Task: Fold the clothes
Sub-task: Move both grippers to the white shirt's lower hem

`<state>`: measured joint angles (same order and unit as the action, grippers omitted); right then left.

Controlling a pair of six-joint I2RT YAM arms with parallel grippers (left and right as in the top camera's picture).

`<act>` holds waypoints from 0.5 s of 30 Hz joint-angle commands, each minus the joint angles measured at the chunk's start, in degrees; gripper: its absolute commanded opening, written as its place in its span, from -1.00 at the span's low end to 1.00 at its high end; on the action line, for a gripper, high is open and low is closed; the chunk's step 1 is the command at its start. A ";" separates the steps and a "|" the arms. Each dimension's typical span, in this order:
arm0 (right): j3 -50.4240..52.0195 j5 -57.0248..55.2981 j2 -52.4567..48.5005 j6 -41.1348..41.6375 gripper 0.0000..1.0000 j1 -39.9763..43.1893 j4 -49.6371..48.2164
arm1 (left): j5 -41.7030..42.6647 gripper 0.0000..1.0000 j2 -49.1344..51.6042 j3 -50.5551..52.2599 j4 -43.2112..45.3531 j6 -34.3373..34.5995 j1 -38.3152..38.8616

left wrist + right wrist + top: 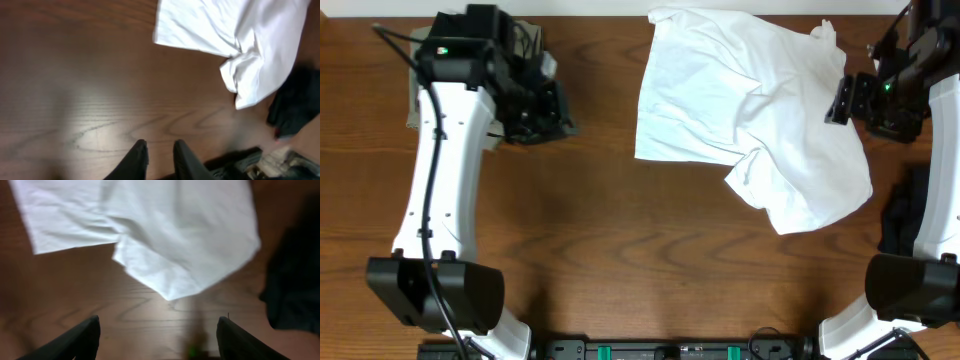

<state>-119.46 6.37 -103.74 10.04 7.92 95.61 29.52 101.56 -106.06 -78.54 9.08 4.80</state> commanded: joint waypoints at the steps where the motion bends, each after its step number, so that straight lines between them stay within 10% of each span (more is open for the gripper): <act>1: -0.15 -5.29 1.16 3.06 0.47 1.42 -0.61 | -0.07 -0.39 -0.96 -0.24 1.09 -3.67 3.65; 7: -0.61 -1.25 1.51 0.02 0.55 1.29 1.70 | -1.27 0.13 1.09 0.59 3.69 -3.93 10.01; 15: -0.26 6.10 1.51 -4.63 0.73 -1.05 1.70 | -2.82 0.21 9.57 6.21 9.51 -4.35 13.03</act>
<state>-119.44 9.69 -103.66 7.55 7.86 97.17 28.01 107.15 -102.30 -69.91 5.87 17.76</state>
